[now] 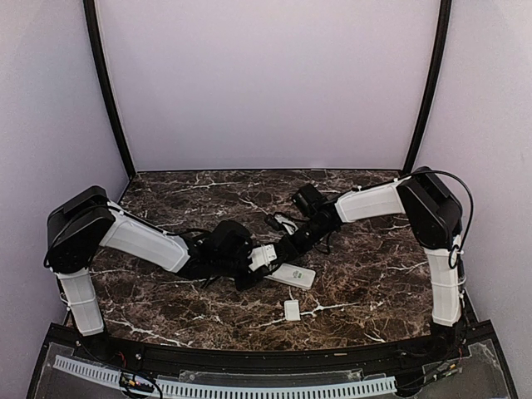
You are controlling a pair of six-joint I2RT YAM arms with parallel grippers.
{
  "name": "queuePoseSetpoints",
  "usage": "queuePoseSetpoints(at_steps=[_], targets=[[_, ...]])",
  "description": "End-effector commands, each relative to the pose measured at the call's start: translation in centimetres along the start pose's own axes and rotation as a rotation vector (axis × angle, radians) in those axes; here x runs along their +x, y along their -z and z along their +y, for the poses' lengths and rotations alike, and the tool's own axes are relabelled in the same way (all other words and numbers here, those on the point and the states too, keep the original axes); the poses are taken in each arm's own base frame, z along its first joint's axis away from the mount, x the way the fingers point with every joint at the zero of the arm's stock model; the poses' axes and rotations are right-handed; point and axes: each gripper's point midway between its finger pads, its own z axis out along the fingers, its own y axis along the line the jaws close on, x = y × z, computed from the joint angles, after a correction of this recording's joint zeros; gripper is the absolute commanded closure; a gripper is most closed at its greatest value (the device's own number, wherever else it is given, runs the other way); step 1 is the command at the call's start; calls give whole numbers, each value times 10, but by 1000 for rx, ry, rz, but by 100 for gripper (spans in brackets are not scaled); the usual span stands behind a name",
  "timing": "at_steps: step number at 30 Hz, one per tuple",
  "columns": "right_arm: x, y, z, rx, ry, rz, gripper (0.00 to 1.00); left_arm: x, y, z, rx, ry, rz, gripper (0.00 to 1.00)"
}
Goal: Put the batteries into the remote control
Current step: Load the battery into the battery compartment.
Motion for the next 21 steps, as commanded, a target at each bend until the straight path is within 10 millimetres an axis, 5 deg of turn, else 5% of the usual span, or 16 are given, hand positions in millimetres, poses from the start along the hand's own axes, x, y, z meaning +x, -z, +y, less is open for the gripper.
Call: queuePoseSetpoints(at_steps=[1, 21], targets=[[-1, -2, 5, 15, 10, 3, 87, 18, 0, 26, -116, 16, 80, 95], [-3, 3, 10, 8, 29, -5, 84, 33, 0, 41, -201, 38, 117, 94]])
